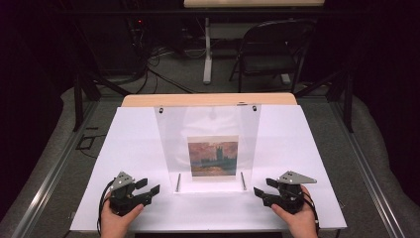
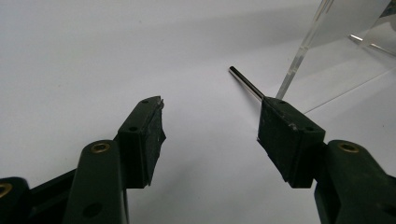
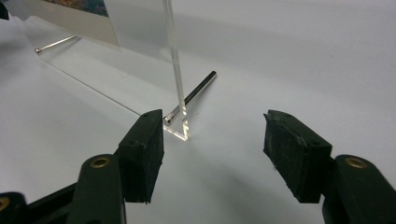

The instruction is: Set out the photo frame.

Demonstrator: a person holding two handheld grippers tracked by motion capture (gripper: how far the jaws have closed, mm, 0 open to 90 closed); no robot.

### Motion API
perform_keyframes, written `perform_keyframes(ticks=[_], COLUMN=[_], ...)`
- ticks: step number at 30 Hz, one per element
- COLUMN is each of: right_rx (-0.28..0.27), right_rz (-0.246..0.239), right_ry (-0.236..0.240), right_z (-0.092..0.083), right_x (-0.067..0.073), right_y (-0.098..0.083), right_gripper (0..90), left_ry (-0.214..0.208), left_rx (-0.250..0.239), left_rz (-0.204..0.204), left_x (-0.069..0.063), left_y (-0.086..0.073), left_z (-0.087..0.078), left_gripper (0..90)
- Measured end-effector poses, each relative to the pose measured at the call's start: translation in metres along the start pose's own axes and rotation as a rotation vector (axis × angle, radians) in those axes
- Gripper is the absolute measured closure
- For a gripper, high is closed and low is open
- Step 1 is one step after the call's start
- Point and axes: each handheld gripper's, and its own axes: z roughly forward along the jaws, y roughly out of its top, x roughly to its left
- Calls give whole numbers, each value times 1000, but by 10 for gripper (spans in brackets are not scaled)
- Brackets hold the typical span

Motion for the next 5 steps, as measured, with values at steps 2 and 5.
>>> perform_keyframes(ticks=[2,5], right_rx=[2,-2], right_rz=[6,12], right_ry=[1,-1], right_z=[-1,-2], right_x=[-1,-1], right_y=[0,0], right_gripper=[376,376], left_ry=[-3,-3], left_rx=[-1,1], left_rz=[-6,-14], left_x=[1,1], left_y=[0,0], left_z=[0,1], left_gripper=[401,400])
